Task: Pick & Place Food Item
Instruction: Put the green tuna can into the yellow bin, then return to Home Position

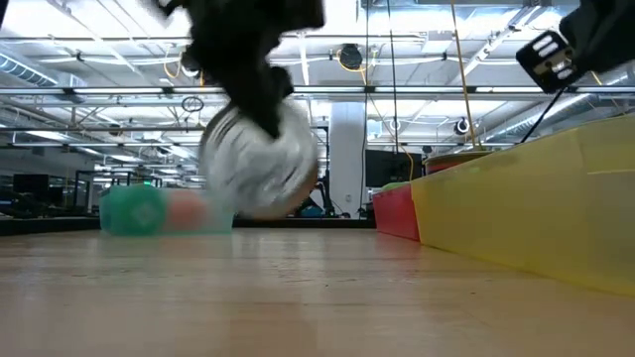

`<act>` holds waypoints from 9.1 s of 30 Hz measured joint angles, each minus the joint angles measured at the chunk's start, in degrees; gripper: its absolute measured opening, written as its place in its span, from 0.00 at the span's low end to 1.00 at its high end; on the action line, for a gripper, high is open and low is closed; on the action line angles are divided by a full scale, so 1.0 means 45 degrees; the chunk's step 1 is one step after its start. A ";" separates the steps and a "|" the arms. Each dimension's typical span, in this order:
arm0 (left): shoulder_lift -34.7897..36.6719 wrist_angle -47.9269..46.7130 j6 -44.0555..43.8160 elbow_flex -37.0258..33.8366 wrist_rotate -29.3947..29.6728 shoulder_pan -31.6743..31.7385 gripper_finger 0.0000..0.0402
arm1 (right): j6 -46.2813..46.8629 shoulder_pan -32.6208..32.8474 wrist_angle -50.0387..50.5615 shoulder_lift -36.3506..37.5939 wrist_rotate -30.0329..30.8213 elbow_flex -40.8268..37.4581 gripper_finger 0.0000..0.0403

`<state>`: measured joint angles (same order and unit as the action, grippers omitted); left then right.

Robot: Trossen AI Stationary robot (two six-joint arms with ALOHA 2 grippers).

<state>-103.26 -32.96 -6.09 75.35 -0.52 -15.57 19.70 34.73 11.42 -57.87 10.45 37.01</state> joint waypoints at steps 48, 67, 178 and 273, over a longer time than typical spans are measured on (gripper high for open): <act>-0.5974 1.3024 -0.2714 0.3037 -0.0203 0.0751 0.41 | -0.3583 -0.0060 -0.0030 0.3810 0.1056 0.0005 0.02; -0.5347 1.2555 -0.2752 0.2998 -0.0530 0.1122 0.72 | -0.3323 -0.0060 -0.0107 0.3805 0.1008 0.0005 0.02; 0.6713 0.9172 -0.1708 -0.6100 0.7764 -0.1619 0.73 | 0.7815 -0.0647 0.2039 0.1630 -0.5864 -0.1549 0.56; 1.8831 1.0768 -0.0019 -1.6542 0.7795 -0.0511 0.73 | -0.5289 -0.3309 -0.4403 1.2829 0.7666 -0.6722 0.52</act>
<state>-18.52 15.50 -6.17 0.91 34.56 -17.87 -4.10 19.84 -8.39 -0.14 44.94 6.77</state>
